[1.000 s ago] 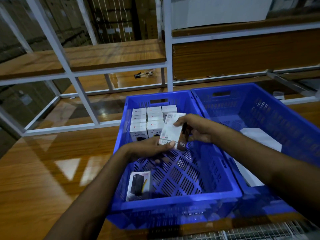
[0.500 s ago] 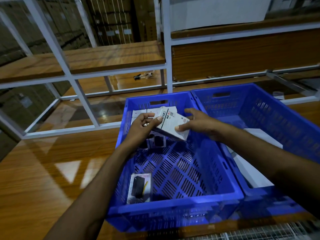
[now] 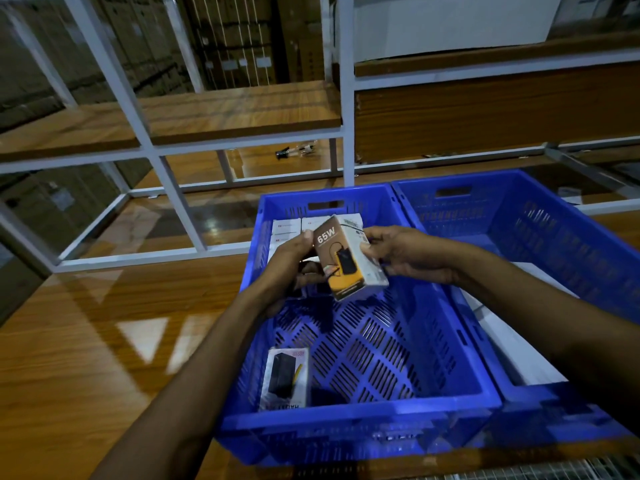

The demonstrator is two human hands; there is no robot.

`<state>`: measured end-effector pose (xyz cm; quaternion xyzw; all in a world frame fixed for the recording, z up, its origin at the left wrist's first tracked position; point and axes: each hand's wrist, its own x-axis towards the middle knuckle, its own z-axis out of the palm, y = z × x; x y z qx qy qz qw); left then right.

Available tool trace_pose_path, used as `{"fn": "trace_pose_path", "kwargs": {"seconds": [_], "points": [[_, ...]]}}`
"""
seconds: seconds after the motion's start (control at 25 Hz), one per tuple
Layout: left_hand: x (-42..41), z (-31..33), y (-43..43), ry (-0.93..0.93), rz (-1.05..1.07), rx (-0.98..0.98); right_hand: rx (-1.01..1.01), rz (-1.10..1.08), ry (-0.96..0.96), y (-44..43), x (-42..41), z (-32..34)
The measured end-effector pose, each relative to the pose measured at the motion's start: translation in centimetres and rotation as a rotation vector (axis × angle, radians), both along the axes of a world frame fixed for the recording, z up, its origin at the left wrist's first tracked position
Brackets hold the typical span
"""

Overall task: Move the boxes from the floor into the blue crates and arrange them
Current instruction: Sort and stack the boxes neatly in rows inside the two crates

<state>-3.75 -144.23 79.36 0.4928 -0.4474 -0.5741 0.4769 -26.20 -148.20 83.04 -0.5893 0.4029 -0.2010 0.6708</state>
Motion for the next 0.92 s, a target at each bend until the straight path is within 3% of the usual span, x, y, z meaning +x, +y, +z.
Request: {"fn": "trace_pose_path", "kwargs": {"seconds": [0.24, 0.48, 0.56, 0.72, 0.8, 0.92], "points": [[-0.2, -0.7, -0.2, -0.035, -0.107, -0.015, -0.14, -0.075, 0.146, 0.2, -0.4, 0.7], [-1.8, -0.3, 0.0, -0.011, -0.127, -0.031, -0.129, 0.024, 0.085, 1.6, 0.7, 0.9], [-1.6, -0.3, -0.2, 0.017, -0.107, -0.079, -0.029, 0.02, 0.013, 1.1, 0.4, 0.9], [-0.7, -0.7, -0.5, -0.161, -0.086, -0.179, 0.247, -0.018, -0.195, -0.3, -0.8, 0.2], [-0.9, -1.2, -0.2, -0.142, -0.175, -0.159, 0.213, 0.001, -0.152, -0.9, -0.9, -1.0], [-1.6, -2.1, -0.1, -0.261, -0.195, -0.134, -0.005, -0.006, 0.0, -1.1, -0.4, -1.3]]}}
